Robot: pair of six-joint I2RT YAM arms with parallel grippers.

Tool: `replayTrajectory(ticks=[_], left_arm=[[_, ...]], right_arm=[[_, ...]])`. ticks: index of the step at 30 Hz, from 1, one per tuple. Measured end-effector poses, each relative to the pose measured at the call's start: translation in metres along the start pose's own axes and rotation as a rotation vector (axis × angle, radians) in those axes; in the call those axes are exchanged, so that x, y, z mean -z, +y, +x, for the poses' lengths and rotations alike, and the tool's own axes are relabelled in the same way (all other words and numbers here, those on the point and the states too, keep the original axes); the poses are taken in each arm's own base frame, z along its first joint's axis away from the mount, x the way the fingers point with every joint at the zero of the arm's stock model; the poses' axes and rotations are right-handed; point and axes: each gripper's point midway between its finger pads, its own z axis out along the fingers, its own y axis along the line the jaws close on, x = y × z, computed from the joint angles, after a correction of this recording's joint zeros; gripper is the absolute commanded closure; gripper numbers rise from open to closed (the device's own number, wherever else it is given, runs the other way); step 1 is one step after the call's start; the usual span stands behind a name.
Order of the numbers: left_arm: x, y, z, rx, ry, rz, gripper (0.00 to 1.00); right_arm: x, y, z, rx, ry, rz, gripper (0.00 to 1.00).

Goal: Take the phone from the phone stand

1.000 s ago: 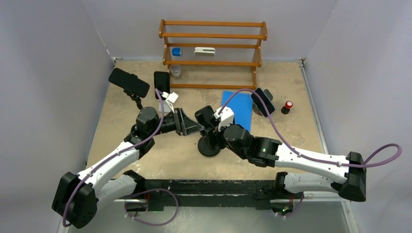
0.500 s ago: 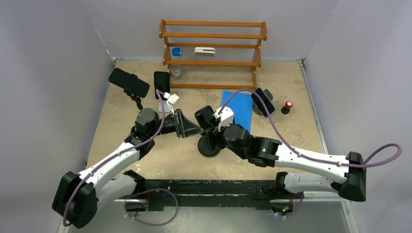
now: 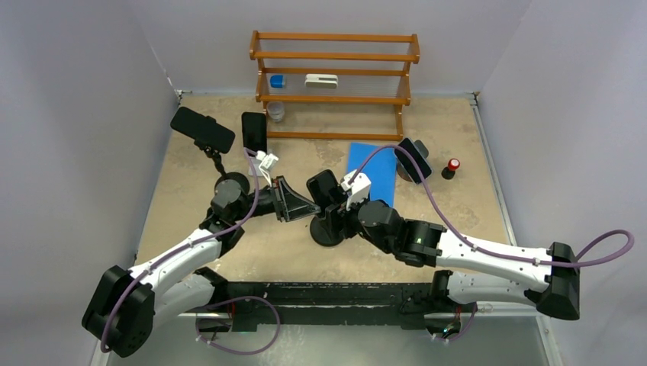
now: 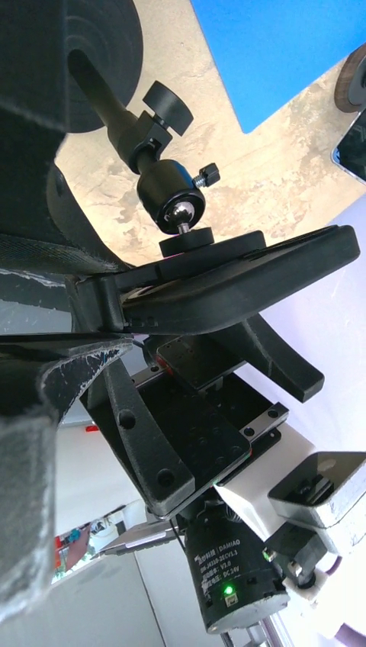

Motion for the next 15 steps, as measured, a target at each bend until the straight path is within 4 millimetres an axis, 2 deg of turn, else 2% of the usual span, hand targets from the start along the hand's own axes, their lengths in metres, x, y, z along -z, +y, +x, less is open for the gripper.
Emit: replayTrajectory(ticks=[15], left_arm=[[0.0001,-0.0019,0.0009,-0.017,-0.032,0.033,1.0]], right_arm=[[0.004,0.007,0.0011,-0.065,-0.057,-0.072,1.0]])
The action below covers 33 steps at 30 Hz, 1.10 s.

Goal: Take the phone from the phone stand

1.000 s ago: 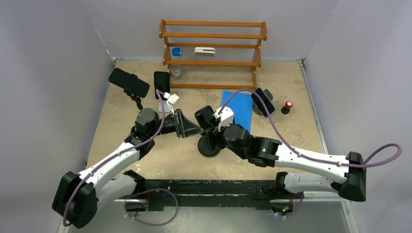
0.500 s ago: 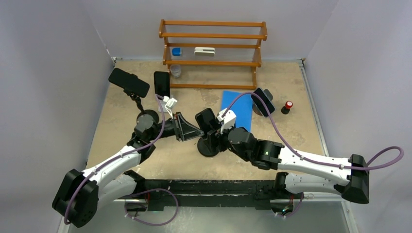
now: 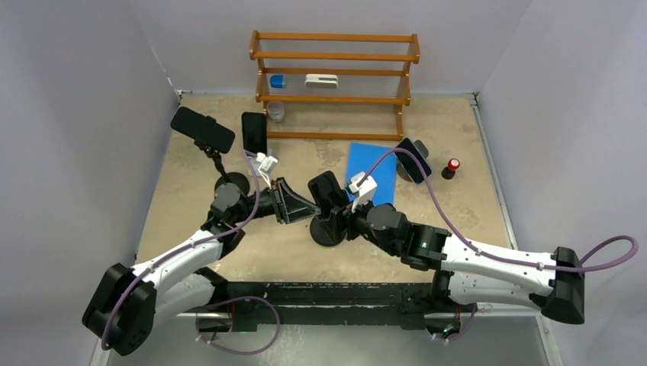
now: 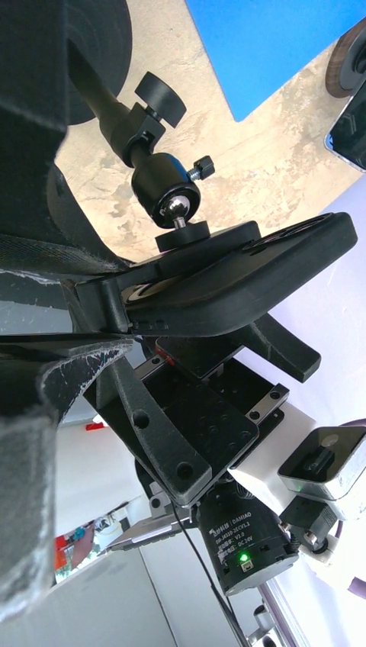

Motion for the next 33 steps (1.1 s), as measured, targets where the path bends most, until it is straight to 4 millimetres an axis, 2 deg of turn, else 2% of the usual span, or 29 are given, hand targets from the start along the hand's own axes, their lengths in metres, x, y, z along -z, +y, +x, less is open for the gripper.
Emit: replayTrajectory(ticks=[8,13,15,22,25,27,30,33], left_arm=[[0.0,0.003,0.002,0.0,0.004,-0.011,1.0],[0.005,0.036,0.014,0.06,0.015,-0.128,1.0],[0.007,0.044,0.019,0.082,0.027,-0.155,1.0],[0.009,0.043,0.02,0.082,0.032,-0.16,0.99],[0.009,0.039,0.019,0.08,0.034,-0.161,0.83],[0.009,0.036,0.017,0.077,0.037,-0.161,0.72],[0.007,0.027,0.01,0.065,0.041,-0.15,0.62],[0.006,0.015,0.001,0.051,0.045,-0.139,0.59]], right_arm=[[0.004,0.004,-0.001,-0.024,-0.011,-0.038,1.0],[0.013,0.017,-0.006,-0.075,-0.018,-0.114,1.0],[0.015,0.02,-0.005,-0.083,-0.013,-0.128,1.0],[0.016,0.022,-0.003,-0.082,-0.006,-0.144,1.0],[0.02,0.027,-0.007,-0.065,0.0,-0.175,1.0],[0.026,0.035,-0.017,-0.054,-0.009,-0.214,1.0],[0.041,0.05,-0.046,-0.043,-0.056,-0.284,1.0],[0.058,0.061,-0.077,-0.038,-0.123,-0.335,1.0]])
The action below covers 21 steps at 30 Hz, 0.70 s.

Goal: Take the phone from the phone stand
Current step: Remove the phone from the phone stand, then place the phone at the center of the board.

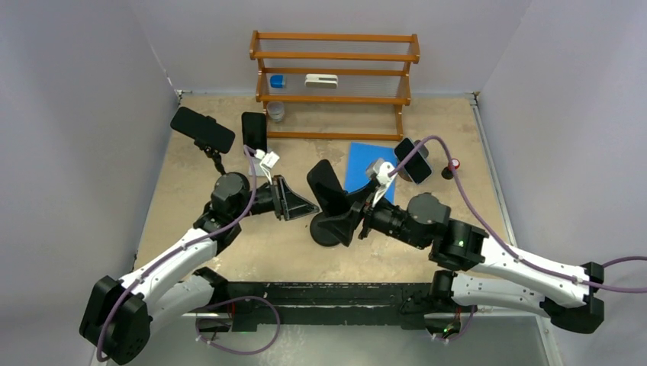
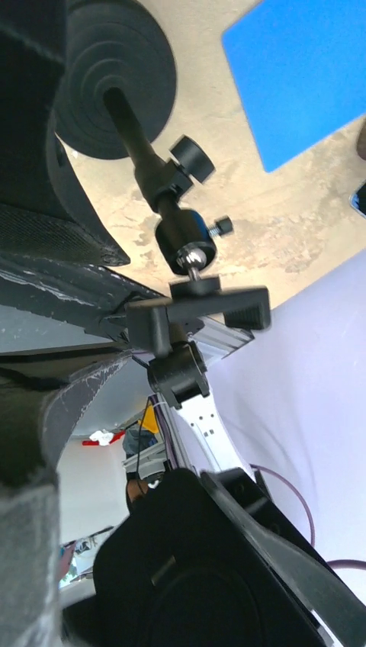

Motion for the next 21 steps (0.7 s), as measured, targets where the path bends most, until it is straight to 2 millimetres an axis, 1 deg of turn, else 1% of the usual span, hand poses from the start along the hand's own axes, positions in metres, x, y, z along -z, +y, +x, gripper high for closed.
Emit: replayTrajectory(ticks=[3,6,8,10,12,14,18,21], left_arm=[[0.001,-0.013,-0.01,-0.024,0.0,0.004,0.55],[0.003,-0.03,-0.023,-0.068,-0.01,0.008,0.52],[0.007,-0.043,-0.034,-0.111,-0.035,0.006,0.49],[0.012,-0.053,-0.044,-0.159,-0.076,-0.002,0.4],[0.02,-0.063,-0.06,-0.226,-0.158,-0.023,0.32],[0.032,-0.075,-0.076,-0.295,-0.265,-0.042,0.28],[0.051,-0.096,-0.108,-0.406,-0.438,-0.066,0.27],[0.049,-0.106,-0.129,-0.446,-0.476,-0.08,0.28]], right_arm=[[0.007,0.011,-0.029,0.023,-0.061,-0.03,1.0],[0.009,0.011,-0.043,0.052,-0.093,-0.018,1.0],[0.006,0.004,-0.045,0.073,-0.1,0.021,1.0],[0.002,-0.005,-0.044,0.095,-0.1,0.069,1.0],[-0.003,-0.016,-0.043,0.119,-0.1,0.121,1.0],[-0.01,-0.026,-0.043,0.147,-0.107,0.179,1.0],[-0.029,-0.045,-0.038,0.193,-0.1,0.279,1.0],[-0.045,-0.056,-0.031,0.22,-0.08,0.339,1.0]])
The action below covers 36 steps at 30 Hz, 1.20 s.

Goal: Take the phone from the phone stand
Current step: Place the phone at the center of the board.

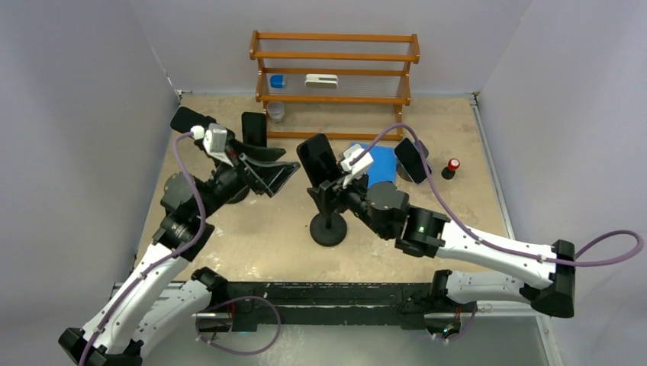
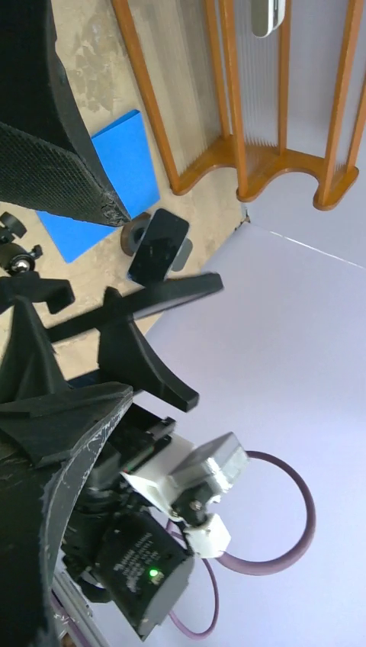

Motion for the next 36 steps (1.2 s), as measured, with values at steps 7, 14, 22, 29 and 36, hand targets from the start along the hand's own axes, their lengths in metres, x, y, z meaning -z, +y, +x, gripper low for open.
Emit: replayTrajectory(ticks=[7,14,22,29,36], left_arm=[[-0.018,0.002,0.0,-0.002,0.029,0.019,0.33],[-0.029,0.007,0.006,0.026,0.083,0.005,0.38],[-0.045,0.016,0.016,0.109,0.15,-0.023,0.59],[-0.054,0.019,0.024,0.182,0.189,-0.026,0.79],[-0.058,0.023,0.03,0.206,0.215,-0.037,1.0]], right_arm=[[-0.022,-0.001,-0.001,0.01,-0.019,0.06,1.0],[-0.027,-0.001,-0.013,-0.016,-0.07,0.08,1.0],[-0.031,-0.001,-0.019,-0.029,-0.097,0.09,1.0],[-0.035,-0.003,-0.015,-0.026,-0.09,0.111,1.0],[-0.041,-0.008,-0.008,-0.004,-0.065,0.151,0.53]])
